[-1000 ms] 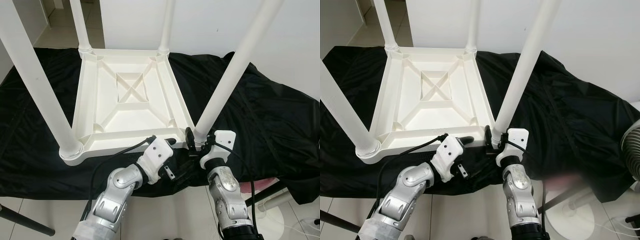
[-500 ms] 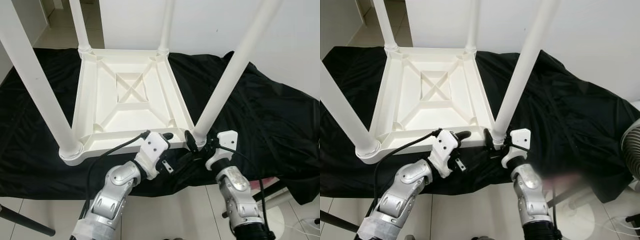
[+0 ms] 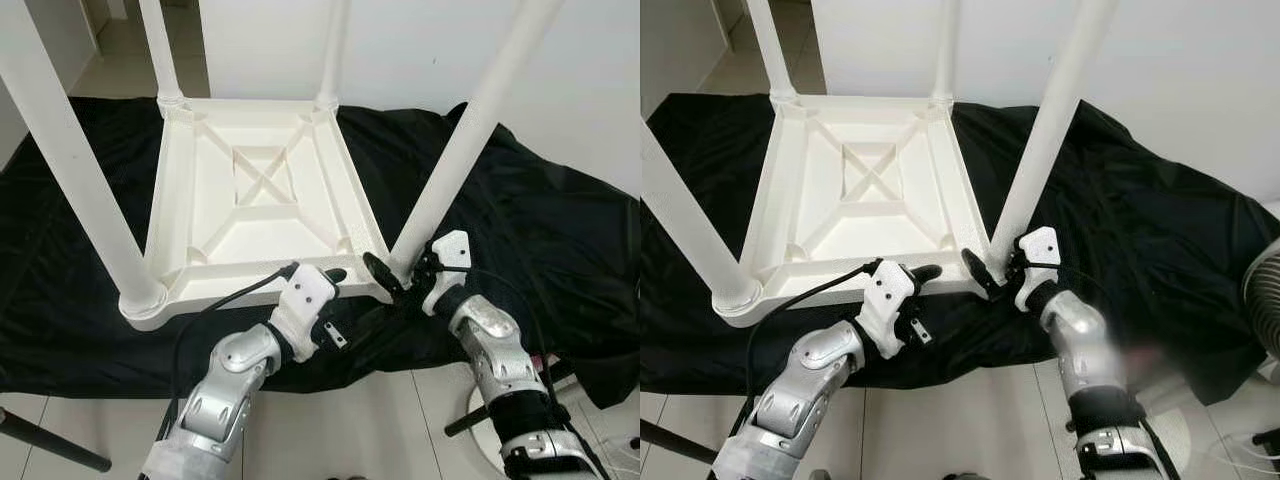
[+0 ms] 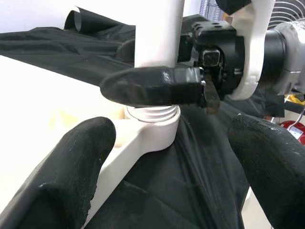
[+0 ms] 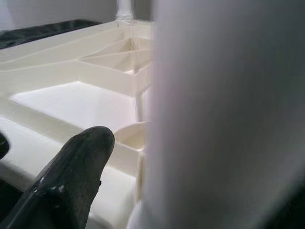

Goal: Building children table

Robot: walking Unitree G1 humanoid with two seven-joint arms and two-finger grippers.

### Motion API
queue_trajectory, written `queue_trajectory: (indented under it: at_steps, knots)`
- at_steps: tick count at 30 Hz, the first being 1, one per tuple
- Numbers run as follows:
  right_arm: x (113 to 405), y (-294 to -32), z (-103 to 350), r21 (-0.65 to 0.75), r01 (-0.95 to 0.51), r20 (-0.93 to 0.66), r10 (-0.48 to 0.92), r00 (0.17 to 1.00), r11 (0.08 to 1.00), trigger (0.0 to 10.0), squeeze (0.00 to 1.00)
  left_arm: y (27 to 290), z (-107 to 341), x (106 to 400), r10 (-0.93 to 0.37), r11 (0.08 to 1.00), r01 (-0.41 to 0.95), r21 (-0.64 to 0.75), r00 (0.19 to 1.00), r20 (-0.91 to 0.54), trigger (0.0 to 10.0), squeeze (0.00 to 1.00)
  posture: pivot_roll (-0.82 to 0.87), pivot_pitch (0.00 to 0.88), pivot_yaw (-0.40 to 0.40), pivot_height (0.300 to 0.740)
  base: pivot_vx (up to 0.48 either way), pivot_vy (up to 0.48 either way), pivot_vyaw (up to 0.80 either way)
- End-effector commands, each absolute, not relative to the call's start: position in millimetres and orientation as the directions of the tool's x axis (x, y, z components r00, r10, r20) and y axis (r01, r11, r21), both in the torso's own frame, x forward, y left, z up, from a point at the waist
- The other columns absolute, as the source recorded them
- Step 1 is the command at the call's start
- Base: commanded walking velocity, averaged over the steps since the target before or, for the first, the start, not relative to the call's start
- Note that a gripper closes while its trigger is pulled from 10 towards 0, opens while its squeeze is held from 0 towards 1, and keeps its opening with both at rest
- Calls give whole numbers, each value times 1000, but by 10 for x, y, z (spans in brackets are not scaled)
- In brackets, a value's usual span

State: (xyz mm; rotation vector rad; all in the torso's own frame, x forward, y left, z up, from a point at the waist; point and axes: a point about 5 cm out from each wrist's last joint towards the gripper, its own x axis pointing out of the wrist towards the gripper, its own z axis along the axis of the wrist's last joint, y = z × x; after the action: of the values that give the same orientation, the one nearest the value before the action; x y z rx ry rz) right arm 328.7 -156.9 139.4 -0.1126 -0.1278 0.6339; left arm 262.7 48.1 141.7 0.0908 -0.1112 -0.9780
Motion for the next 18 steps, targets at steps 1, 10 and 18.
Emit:
queue_trajectory:
  at_steps: [1,10,18]
  knots:
    - [3311,-1583,1355,-171,-619,35,632,774,767,1529,0,433,1413,2574,-868,496,858,136,495,40,10000,0,-15,69,-71,740,0,0,0]
    - [3339,-1659,1308,-178,-651,-2,661,750,738,0,0,450,1410,2561,-862,505,852,138,506,34,10000,0,-9,75,-77,740,0,0,0]
    - [3296,-1707,1265,-129,-621,18,628,778,773,10000,0,449,1409,2563,-859,510,848,145,511,32,10000,0,-14,79,-77,740,0,0,0]
